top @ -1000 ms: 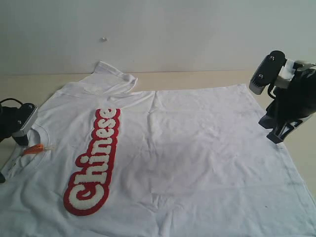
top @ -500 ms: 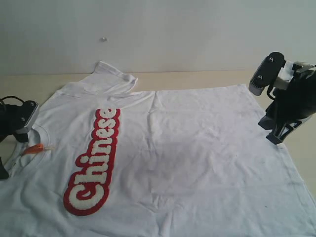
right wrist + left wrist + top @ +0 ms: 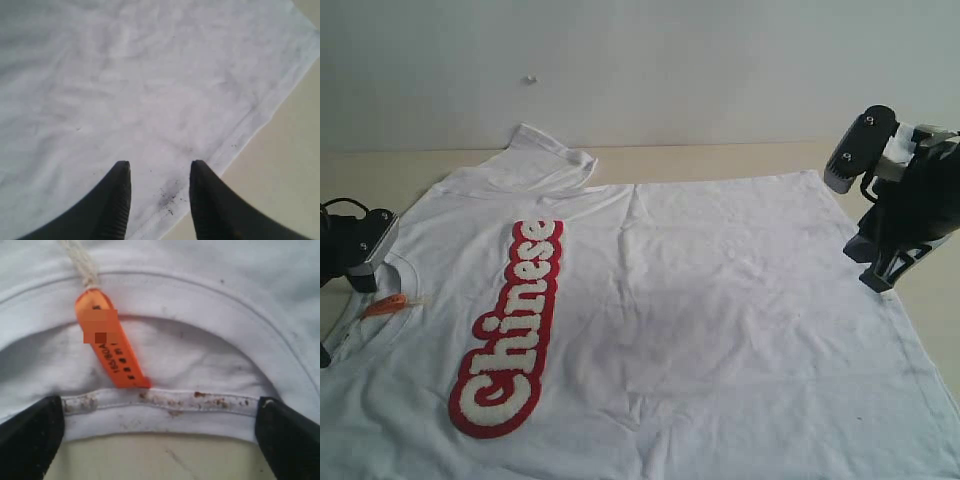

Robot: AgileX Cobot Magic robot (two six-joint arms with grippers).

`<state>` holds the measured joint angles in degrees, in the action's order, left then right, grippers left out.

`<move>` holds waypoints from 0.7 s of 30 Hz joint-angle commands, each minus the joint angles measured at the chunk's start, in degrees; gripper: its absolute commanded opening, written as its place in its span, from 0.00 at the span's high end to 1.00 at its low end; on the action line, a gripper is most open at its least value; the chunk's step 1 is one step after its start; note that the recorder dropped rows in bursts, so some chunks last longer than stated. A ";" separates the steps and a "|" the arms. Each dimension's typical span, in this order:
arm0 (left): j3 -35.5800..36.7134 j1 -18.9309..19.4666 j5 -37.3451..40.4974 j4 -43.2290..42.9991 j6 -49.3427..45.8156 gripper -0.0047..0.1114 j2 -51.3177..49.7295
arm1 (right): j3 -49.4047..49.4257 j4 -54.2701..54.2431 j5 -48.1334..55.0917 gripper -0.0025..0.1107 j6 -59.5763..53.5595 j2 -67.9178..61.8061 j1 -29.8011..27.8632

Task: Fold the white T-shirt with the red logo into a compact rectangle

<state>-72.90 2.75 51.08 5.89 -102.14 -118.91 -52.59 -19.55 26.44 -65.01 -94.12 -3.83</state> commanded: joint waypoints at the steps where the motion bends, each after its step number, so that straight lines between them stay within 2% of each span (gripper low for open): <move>1: 0.28 -0.03 0.74 -1.14 -0.04 0.07 -1.09 | 0.11 -0.26 -0.15 0.63 -0.36 0.02 -0.22; 11: 0.28 -0.03 0.96 -1.14 0.23 0.07 -1.09 | 0.11 1.07 -3.46 0.63 -0.36 0.15 -0.22; 21: 0.28 -0.03 0.76 -1.14 0.23 0.07 -1.09 | 0.11 4.14 6.93 0.63 -5.54 0.81 -0.22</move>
<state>-72.90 2.75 51.08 5.65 -102.14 -118.91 -52.59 -16.65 29.53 -67.83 -94.01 -3.83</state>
